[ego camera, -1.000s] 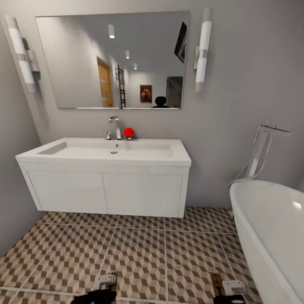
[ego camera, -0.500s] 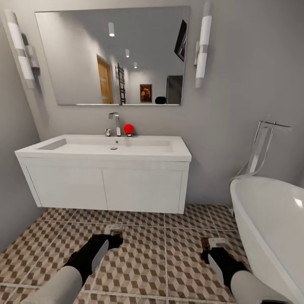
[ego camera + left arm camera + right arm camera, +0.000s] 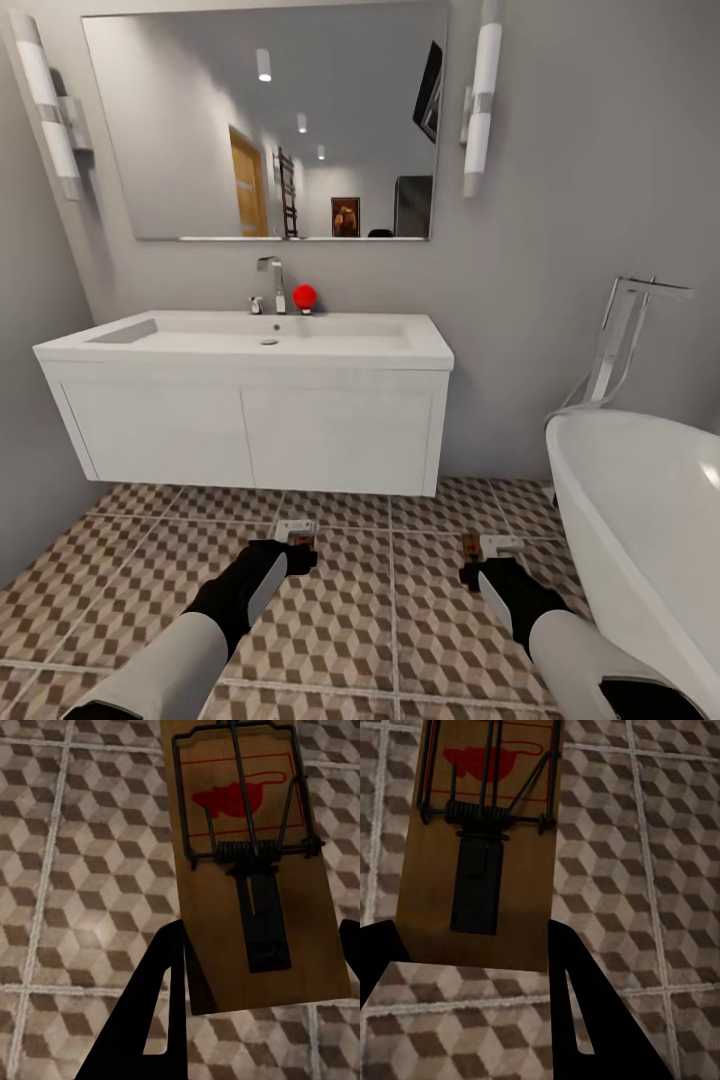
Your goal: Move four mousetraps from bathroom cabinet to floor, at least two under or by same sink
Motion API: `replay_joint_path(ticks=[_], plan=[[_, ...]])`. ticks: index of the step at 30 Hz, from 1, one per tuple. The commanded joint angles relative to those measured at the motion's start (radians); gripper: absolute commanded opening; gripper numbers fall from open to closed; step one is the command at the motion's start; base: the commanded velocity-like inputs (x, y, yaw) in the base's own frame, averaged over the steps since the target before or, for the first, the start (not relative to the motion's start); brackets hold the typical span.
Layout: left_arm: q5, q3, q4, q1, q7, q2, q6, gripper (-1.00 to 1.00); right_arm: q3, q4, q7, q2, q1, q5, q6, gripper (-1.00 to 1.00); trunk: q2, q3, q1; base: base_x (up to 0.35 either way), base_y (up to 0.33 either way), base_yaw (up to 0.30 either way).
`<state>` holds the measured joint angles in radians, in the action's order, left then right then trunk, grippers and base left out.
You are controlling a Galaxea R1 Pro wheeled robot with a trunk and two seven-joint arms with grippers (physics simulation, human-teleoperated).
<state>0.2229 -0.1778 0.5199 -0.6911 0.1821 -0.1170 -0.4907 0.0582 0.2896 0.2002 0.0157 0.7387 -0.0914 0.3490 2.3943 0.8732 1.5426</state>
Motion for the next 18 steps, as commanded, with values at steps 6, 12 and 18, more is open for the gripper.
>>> replay_joint_path(ticks=[6, 12, 18], plan=[[0.01, -0.011, 0.0, -0.001, 0.009, -0.001, -0.002, -1.0, 0.006, 0.002, 0.001, 0.002, 0.001, -0.007, 0.004, -1.0, 0.043, 0.02, 0.023, 0.0, 0.0, 0.0], [0.01, -0.012, -0.008, -0.001, 0.01, -0.001, 0.0, -1.0, 0.006, 0.002, 0.001, 0.002, 0.001, -0.007, 0.003, -1.0, 0.085, 0.039, 0.046, 0.0, 0.0, 0.0], [0.008, -0.012, -0.02, -0.001, 0.01, -0.001, 0.004, -1.0, 0.005, 0.002, 0.0, 0.003, 0.001, -0.007, -0.005, -1.0, 0.106, 0.06, 0.059, 0.0, 0.0, 0.0]])
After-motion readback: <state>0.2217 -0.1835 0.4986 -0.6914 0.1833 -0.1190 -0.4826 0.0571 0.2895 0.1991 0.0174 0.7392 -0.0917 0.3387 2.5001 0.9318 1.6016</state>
